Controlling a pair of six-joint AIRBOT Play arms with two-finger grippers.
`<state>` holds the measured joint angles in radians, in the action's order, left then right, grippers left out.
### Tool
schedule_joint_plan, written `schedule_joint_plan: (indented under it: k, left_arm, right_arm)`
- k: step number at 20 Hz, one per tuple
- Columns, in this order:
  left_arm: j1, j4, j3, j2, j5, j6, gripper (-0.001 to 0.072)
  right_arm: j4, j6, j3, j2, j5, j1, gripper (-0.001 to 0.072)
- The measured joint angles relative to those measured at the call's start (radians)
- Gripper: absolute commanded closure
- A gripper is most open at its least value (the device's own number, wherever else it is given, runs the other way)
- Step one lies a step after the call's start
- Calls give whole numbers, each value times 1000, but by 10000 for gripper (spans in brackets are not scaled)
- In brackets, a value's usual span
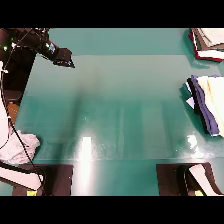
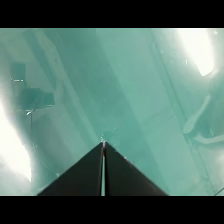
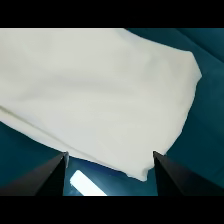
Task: Fold the shirts.
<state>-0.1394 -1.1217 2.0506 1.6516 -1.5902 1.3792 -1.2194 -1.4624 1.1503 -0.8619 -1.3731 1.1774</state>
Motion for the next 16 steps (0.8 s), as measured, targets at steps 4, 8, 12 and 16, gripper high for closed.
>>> schedule_joint_plan:
  k: [4,8,12,16]
  left_arm:
    - [0,0,0,0,3,0,683]
    - [0,0,0,0,22,0,682]
    - [0,3,0,0,33,2,682]
    - [0,8,0,0,35,6,682]
  right_arm:
    - [149,-20,-3,10,24,-98,119]
    - [302,-25,-3,-47,-40,-394,147]
    - [358,-27,-3,-122,-68,-756,619]
    - [377,-19,-3,-190,-60,-1055,697]
